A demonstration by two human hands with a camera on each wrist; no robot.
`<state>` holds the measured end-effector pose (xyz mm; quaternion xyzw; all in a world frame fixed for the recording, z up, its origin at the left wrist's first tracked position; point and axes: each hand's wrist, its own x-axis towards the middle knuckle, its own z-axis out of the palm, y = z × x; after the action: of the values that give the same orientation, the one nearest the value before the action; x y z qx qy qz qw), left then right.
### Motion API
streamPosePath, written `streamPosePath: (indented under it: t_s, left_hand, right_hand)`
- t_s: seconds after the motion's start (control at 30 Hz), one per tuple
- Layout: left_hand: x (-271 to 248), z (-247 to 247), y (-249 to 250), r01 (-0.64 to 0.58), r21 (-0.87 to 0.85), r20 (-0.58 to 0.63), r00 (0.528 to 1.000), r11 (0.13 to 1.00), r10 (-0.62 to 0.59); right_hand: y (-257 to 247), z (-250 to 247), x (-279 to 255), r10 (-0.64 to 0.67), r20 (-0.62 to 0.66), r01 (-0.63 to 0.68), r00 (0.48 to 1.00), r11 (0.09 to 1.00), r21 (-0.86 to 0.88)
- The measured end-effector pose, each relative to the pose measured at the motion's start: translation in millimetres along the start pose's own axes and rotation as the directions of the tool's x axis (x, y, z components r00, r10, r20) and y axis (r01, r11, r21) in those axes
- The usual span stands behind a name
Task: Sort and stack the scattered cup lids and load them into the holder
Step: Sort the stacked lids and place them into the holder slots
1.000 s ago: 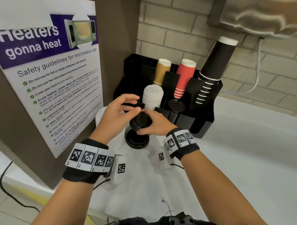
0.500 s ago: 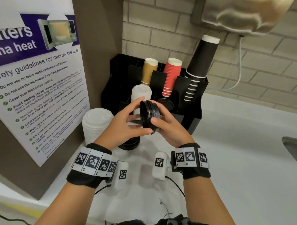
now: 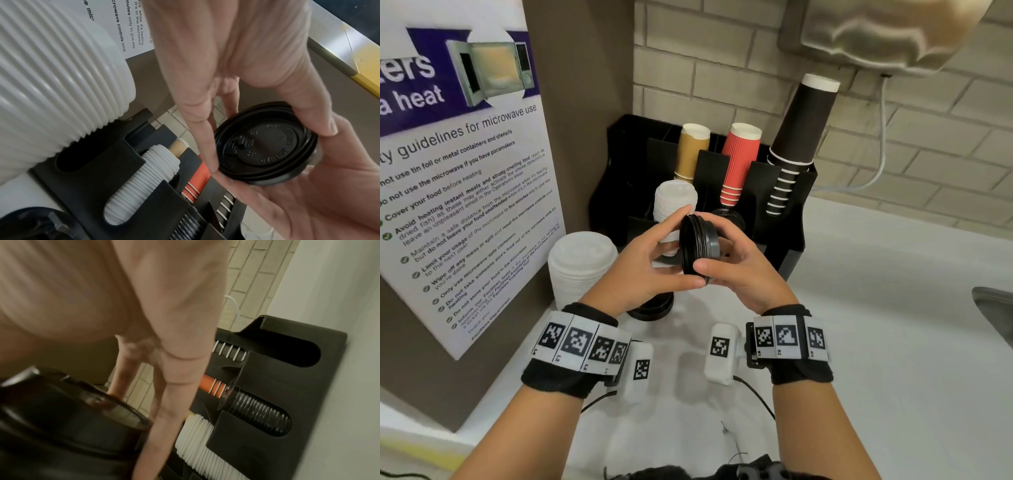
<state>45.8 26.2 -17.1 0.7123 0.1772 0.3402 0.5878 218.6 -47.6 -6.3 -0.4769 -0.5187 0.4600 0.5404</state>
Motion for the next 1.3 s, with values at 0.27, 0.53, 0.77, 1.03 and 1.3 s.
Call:
streamPosePath:
  t_s: [0.27,0.53,0.77,1.03,1.3]
  left_hand:
    - [5,-15,5,0.02,0.09,-0.206,0.979,0.996,-0.001]
    - [1,-39,13,-0.015,0.179,-0.36,0.93,0.984,0.08]
    - [-4,-40,19,0.024,0.185,-0.389,0.92,0.982,0.05]
    - [-4,-43,15,0.029,0.209,-0.407,0.912,0.977,0.06]
    - [-4,-43,14,0.03,0.193,-0.401,0.915,0.981,0.052]
  right_hand:
    - [-14,-38,44,-0.159,-0.276,0.062,0.948,0.942,-0.329]
    - [-9,-93,100,0.01,-0.268,-0.242,0.963,0.466,-0.851]
    - [-9,-86,114,0.157,-0.242,-0.271,0.957,0.204,-0.941]
    - [1,-78,118,0.206,-0.216,-0.256,0.954,0.189,-0.948]
    - [7,-77,120,0.195,-0.184,-0.202,0.963,0.079,-0.976]
